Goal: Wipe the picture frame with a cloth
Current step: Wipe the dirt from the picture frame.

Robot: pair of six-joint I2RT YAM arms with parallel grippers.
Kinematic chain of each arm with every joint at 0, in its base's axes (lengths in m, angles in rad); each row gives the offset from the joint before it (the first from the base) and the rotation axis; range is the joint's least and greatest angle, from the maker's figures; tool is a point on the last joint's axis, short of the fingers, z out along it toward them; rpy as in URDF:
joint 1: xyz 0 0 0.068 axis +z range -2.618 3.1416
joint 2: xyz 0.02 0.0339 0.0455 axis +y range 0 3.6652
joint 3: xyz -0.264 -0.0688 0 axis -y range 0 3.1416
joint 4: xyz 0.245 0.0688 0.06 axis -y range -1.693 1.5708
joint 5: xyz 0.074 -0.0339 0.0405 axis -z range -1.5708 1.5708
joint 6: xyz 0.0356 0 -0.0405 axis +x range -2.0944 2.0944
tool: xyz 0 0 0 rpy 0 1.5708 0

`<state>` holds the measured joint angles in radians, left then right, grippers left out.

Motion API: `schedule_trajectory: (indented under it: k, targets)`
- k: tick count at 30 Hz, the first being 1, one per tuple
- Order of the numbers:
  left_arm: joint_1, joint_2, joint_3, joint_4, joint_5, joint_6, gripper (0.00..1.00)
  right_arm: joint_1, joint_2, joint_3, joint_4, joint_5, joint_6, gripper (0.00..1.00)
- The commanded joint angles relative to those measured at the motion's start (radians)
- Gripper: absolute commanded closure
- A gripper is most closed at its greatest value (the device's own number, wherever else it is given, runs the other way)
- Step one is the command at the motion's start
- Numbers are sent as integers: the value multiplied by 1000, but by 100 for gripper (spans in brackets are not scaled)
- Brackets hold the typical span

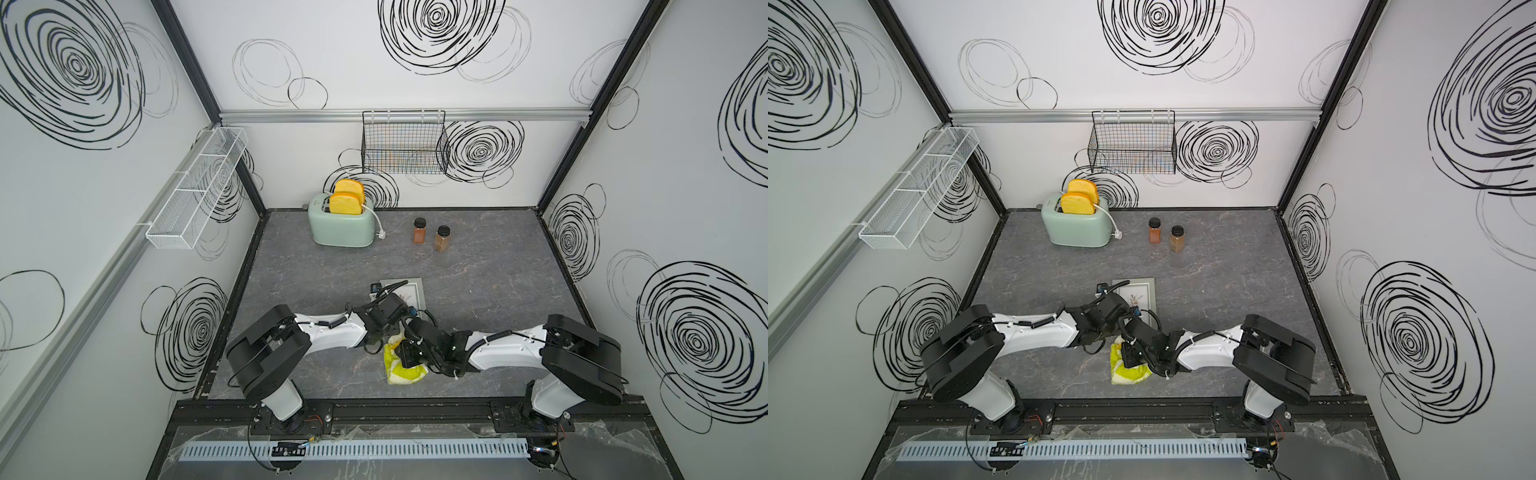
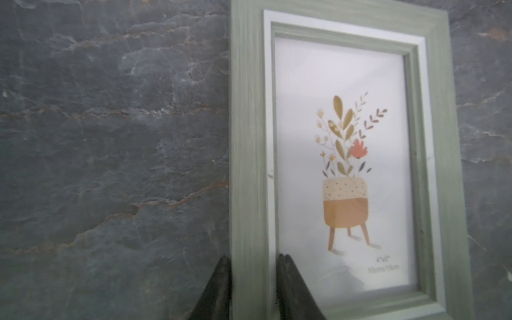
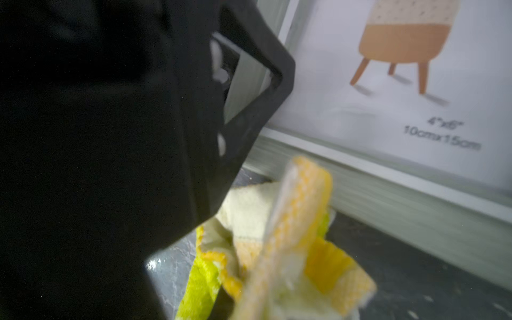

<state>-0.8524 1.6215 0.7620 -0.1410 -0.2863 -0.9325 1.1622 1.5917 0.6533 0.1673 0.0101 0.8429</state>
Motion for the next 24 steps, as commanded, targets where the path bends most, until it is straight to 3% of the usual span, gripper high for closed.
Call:
schedule_trajectory:
  k: [1, 6, 12, 15, 18, 24]
  targets:
    - [-11, -14, 4, 24, 2, -5, 83, -25, -21, -36, 65, 21, 50, 100]
    - [-11, -14, -11, 30, 5, -3, 83, -168, -165, -176, -8, 71, 56, 100]
    - [-11, -22, -23, 32, 4, 0, 83, -329, -372, -267, -91, 52, -68, 100]
    - [-13, -13, -17, 37, 7, -6, 83, -313, -329, -188, -101, 5, -113, 100]
    - [-19, -5, -11, 36, 6, -12, 83, -231, -221, -70, -84, 4, -132, 100]
    - [-23, 4, 7, 29, 3, -10, 83, -122, -44, 83, -25, -44, -92, 100]
